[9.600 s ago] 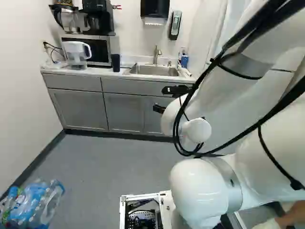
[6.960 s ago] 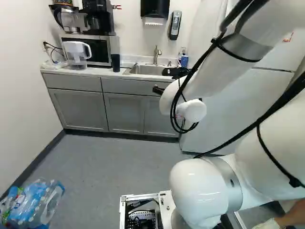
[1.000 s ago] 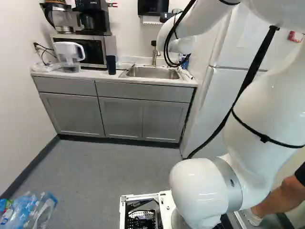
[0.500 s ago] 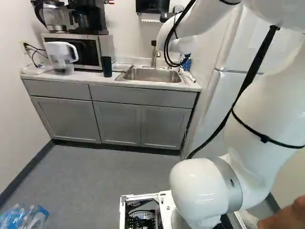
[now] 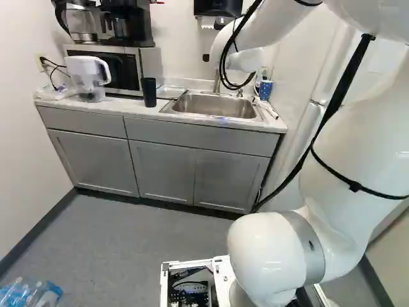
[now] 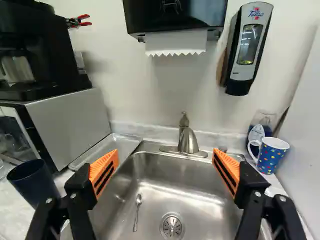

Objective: Rinse the cup and place it in the tray

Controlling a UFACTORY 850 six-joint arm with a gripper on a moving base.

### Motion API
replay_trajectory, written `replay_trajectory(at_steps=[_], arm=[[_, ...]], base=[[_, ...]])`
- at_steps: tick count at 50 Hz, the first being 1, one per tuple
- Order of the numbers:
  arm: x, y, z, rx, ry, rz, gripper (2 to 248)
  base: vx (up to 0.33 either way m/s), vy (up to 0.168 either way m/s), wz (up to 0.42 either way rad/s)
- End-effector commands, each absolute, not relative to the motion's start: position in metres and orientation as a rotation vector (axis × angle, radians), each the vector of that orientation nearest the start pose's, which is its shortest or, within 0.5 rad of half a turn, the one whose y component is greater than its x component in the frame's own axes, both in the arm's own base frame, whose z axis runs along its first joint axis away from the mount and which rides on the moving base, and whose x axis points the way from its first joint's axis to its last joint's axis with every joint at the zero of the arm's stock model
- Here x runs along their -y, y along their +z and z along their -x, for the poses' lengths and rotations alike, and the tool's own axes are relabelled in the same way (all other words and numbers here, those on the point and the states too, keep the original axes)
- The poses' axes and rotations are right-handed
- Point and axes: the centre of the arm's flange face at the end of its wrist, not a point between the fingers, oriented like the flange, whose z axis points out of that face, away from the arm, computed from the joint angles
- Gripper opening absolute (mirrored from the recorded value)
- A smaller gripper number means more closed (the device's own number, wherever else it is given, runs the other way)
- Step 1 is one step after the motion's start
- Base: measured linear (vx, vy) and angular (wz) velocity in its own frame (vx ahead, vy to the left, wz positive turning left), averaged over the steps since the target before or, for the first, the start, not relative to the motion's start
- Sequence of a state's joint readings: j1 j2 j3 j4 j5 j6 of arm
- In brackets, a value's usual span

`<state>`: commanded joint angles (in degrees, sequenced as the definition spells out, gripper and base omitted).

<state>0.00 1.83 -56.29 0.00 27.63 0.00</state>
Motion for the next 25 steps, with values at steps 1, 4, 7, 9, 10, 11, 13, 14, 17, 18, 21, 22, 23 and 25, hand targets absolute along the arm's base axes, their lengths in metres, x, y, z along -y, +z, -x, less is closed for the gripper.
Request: replay_trajectory(at_steps=[1,4,7,9,10,11,13,14,17,18,21,22,23,25], arm=[[0.0000,0.6495,-0.5183,0.000,-2.137,2.302,247],[0.0000,0.6495,-0.5183,0.000,-2.137,2.302,247],[0.0000,0.6495,-0.5183,0.000,-2.137,2.302,247],[0.0000,0.6495,-0.5183,0.000,-2.137,2.302,247],[0.0000,0.6495,-0.5183,0.000,-2.137,2.302,247],[0.0000,0.6495,-0.5183,0.000,-2.137,2.302,247],[0.0000,0.6495,-0.5183,0.000,-2.137,2.302,247],[0.0000,0.6495,-0.5183,0.000,-2.137,2.302,247],[0.0000,0.6495,-0.5183,0.000,-2.137,2.302,247],[0.0000,0.6495,-0.5183,0.000,-2.137,2.302,247],[0.0000,0.6495,-0.5183,0.000,-2.137,2.302,247],[0.0000,0.6495,-0.5183,0.000,-2.137,2.302,247],[0.0000,0.6495,-0.5183,0.000,-2.137,2.302,247],[0.0000,0.6495,-0.5183,0.000,-2.137,2.302,247]], base=[[0.175,-0.010,0.146],[0.190,-0.005,0.149],[0.186,-0.002,0.156],[0.187,-0.005,0.150],[0.178,-0.005,0.136],[0.174,0.000,0.138],[0.171,-0.004,0.165],[0.167,-0.011,0.169],[0.176,-0.012,0.147],[0.170,-0.018,0.104],[0.163,-0.023,0.072],[0.186,-0.028,0.029],[0.162,-0.023,0.012],[0.153,-0.025,0.019]])
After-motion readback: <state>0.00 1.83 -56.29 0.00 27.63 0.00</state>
